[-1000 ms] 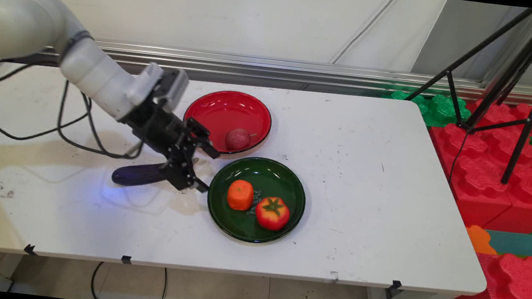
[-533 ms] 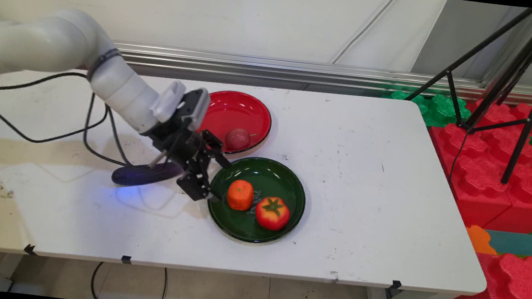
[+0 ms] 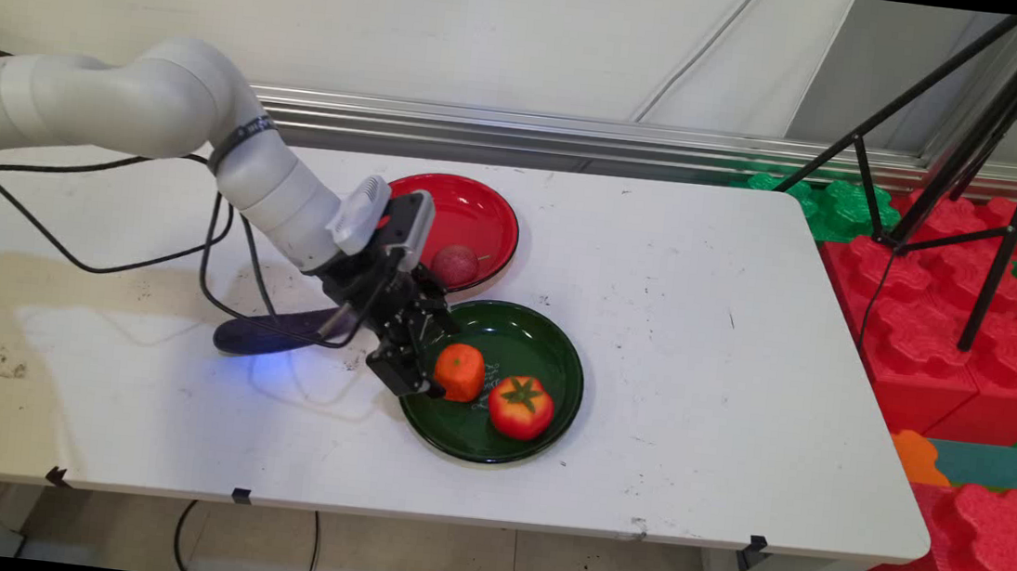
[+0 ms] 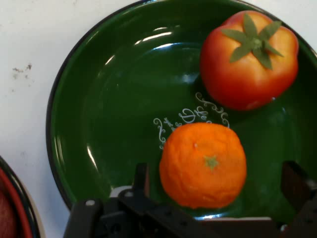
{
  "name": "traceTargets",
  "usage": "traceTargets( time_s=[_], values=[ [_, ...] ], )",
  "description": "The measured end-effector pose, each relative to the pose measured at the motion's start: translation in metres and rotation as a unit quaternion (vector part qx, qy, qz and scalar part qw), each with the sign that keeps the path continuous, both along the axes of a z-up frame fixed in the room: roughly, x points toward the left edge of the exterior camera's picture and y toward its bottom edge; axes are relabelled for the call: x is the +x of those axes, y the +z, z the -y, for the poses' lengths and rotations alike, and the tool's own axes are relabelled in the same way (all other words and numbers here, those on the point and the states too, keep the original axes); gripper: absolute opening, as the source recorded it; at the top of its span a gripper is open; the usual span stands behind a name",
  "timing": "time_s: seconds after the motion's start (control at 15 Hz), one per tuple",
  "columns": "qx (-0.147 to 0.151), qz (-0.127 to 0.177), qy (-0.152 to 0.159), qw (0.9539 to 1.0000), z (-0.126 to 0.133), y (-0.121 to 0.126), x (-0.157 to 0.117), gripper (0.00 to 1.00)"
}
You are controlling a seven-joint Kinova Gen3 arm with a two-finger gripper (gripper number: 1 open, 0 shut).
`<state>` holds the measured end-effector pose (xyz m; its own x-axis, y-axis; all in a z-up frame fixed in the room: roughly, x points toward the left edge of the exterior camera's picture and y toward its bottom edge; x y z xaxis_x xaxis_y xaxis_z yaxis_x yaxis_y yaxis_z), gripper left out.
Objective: Pick up the mandarin from the green plate, then place the picked object on the table
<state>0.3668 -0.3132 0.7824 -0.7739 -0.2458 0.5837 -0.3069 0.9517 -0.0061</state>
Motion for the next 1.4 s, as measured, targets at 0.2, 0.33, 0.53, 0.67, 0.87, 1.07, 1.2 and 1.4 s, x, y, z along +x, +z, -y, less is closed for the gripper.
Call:
traceTargets(
  time_s=[0.2, 0.33, 0.53, 0.67, 0.87, 1.07, 1.2, 1.4],
  values=[
    [0.002, 0.005, 0.001, 1.0000, 0.003, -0.004, -0.008, 1.00],
    [0.002, 0.007, 0.002, 1.0000, 0.004, -0.006, -0.011, 1.00],
    [0.003, 0.010, 0.003, 0.9999, 0.006, -0.009, -0.016, 1.00],
    [0.004, 0.010, 0.003, 0.9999, 0.007, -0.011, -0.018, 0.00],
    [0.003, 0.011, 0.003, 0.9999, 0.008, -0.011, -0.020, 0.00],
    [-0.001, 0.010, 0.006, 0.9999, 0.011, -0.011, -0.022, 0.00],
    [-0.003, 0.009, 0.008, 0.9999, 0.012, -0.009, -0.021, 0.00],
    [-0.008, 0.006, 0.012, 0.9999, 0.012, -0.005, -0.019, 0.00]
  ],
)
